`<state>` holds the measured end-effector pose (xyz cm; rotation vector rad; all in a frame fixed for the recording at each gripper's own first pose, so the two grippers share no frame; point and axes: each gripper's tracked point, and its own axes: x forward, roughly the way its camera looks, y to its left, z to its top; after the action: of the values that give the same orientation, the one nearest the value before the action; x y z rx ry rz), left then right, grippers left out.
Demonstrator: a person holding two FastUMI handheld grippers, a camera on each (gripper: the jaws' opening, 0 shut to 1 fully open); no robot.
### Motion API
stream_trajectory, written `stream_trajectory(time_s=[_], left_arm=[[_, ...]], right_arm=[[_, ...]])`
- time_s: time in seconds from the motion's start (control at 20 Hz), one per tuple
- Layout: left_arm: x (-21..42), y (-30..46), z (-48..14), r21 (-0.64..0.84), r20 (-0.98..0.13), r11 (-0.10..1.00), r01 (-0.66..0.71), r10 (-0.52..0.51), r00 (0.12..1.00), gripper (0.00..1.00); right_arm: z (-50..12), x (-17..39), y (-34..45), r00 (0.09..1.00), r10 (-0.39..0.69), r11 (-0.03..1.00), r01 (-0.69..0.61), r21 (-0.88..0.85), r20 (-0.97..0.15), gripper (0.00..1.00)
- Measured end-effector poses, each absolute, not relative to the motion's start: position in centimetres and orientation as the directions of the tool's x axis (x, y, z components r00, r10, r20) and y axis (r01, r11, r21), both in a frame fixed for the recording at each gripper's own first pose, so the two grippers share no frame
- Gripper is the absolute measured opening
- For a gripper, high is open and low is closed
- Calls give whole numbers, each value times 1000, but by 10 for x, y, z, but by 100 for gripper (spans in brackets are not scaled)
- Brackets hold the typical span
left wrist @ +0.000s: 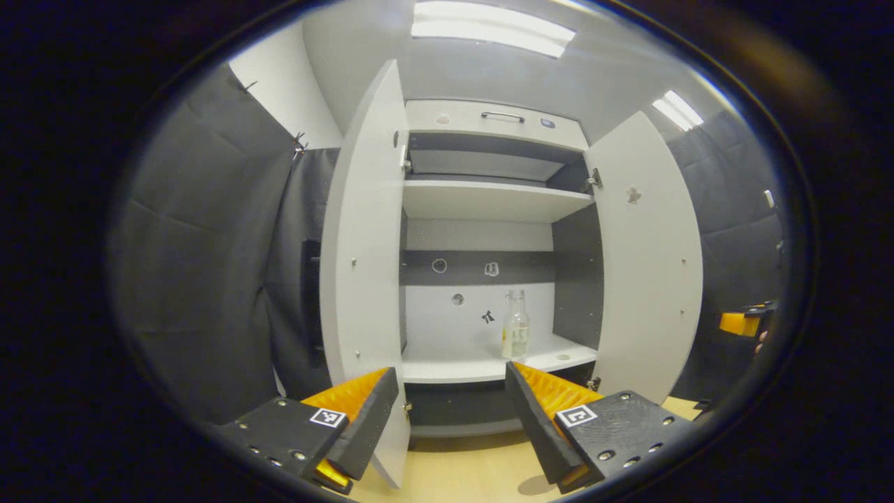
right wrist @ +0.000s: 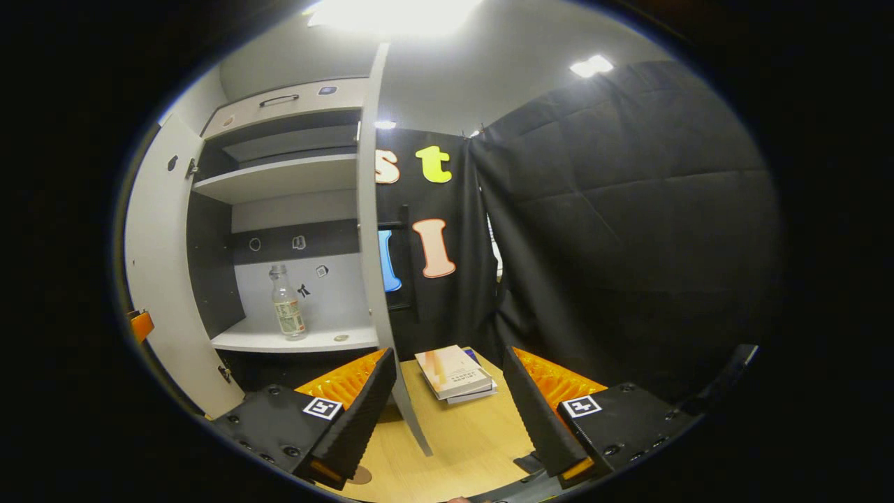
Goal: Grasp the bottle in the cabinet with the left hand and place it on the coaster, then close the right door with the right hand and the left door with the left hand.
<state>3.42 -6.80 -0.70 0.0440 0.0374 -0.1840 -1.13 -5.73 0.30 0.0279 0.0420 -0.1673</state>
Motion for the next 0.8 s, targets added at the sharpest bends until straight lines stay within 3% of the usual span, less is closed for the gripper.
stream_trajectory(time_s=[0.3, 0.35, 0.5, 0.6, 0.8], left_arm=[[91, -123, 9, 21, -2, 967, 256, -256, 967, 98], [103, -132, 10, 10, -4, 965, 263, -263, 965, 88], [144, -155, 14, -10, 2, 960, 280, -280, 960, 98], [172, -166, 12, -7, -6, 961, 276, -276, 961, 93], [226, -190, 6, -13, -21, 956, 292, -292, 956, 89]], right_arm=[[13, 7, -115, 961, -275, 961, 275, -39, 10, 98], [11, 14, -125, 958, -285, 958, 285, -41, 7, 98], [15, 30, -162, 936, -350, 935, 351, -46, 34, 93], [17, 41, -178, 925, -378, 925, 379, -13, 42, 98], [16, 64, -200, 908, -417, 909, 417, 12, 48, 98]])
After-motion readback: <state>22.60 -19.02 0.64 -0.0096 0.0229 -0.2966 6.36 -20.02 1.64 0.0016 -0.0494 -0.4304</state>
